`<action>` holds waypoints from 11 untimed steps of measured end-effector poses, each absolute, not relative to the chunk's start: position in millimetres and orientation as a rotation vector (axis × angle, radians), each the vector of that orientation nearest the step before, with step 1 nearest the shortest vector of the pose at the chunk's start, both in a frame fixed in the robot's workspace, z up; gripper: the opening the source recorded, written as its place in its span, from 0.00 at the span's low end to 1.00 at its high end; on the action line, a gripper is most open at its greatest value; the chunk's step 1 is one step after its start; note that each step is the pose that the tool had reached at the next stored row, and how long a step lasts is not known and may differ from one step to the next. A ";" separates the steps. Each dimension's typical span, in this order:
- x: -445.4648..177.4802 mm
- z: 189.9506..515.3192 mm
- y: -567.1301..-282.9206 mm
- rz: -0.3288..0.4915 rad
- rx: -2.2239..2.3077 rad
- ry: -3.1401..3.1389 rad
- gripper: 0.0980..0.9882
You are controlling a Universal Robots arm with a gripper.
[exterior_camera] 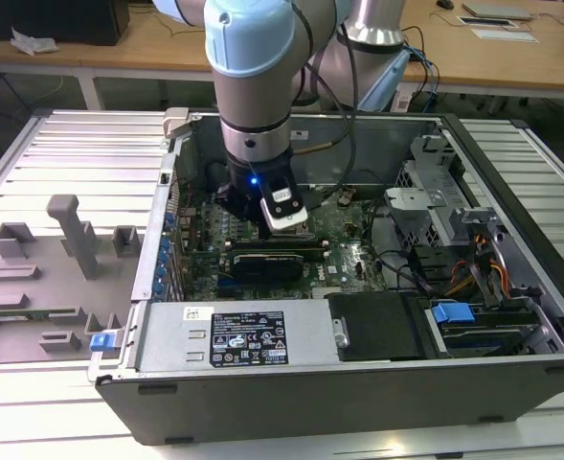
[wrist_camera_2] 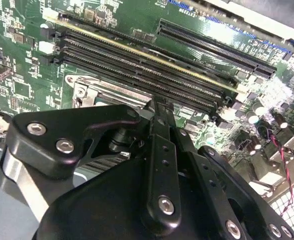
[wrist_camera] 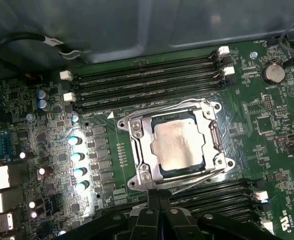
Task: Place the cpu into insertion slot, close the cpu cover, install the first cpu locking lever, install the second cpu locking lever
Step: 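Install the second cpu locking lever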
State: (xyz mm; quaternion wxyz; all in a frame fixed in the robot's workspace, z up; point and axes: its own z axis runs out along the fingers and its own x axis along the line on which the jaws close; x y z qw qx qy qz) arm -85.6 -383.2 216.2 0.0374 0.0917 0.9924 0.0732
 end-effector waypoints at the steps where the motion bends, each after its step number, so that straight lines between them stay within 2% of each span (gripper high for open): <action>1: -86.2 215.7 -383.8 0.235 0.280 3.046 0.01; 6: -92.3 209.4 -388.8 0.315 0.265 3.046 0.01; 11: -96.9 205.4 -388.3 0.322 0.250 3.048 0.01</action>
